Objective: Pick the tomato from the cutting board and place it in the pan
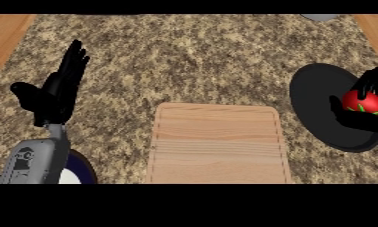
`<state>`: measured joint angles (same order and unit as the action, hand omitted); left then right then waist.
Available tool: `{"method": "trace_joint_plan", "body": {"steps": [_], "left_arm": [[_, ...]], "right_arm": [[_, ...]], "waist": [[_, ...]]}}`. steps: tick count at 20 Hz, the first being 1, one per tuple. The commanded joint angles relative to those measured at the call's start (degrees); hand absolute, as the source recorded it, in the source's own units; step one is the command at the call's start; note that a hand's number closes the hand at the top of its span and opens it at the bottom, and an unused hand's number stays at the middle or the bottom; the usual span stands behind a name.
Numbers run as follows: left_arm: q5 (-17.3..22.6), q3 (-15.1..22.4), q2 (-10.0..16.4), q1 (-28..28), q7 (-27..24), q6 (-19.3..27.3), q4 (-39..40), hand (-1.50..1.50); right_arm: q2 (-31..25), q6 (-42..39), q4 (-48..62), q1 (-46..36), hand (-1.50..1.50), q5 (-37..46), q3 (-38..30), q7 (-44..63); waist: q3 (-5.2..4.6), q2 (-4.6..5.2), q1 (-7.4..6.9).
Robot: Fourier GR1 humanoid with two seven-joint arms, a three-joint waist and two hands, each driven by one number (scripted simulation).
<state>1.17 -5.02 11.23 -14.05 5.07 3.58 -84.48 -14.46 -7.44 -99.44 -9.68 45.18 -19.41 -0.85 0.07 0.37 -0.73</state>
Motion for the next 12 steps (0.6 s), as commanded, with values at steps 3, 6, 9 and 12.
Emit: {"method": "trace_joint_plan", "body": {"steps": [3,6,9,12], "left_arm": [[-0.45,0.54,-0.04,0.9,-1.41,-0.96,0.64,0.0],[-0.54,0.23,0.31,-1.39,1.64,-0.29,-0.79,0.0],[-0.12,-0.35,0.68,-2.23,1.6,-0.87,0.73,0.0],[0.05,-0.4,-0.4,-0.75,-3.92,-1.5,3.38,0.0]], "right_arm": [[-7.23,11.52,27.37,-10.8,1.5,3.3,-5.25,-11.16],[-8.84,14.81,40.52,-17.41,1.5,2.33,-6.6,-14.06],[-9.58,20.98,53.1,-19.74,1.5,2.4,-7.85,-21.25],[-9.81,15.4,58.86,-23.32,1.5,-3.56,-11.07,-22.62]], "waist": [[0.04,0.19,-0.97],[0.03,0.09,-0.78],[0.06,0.23,-0.92],[0.13,0.68,-1.44]]}}
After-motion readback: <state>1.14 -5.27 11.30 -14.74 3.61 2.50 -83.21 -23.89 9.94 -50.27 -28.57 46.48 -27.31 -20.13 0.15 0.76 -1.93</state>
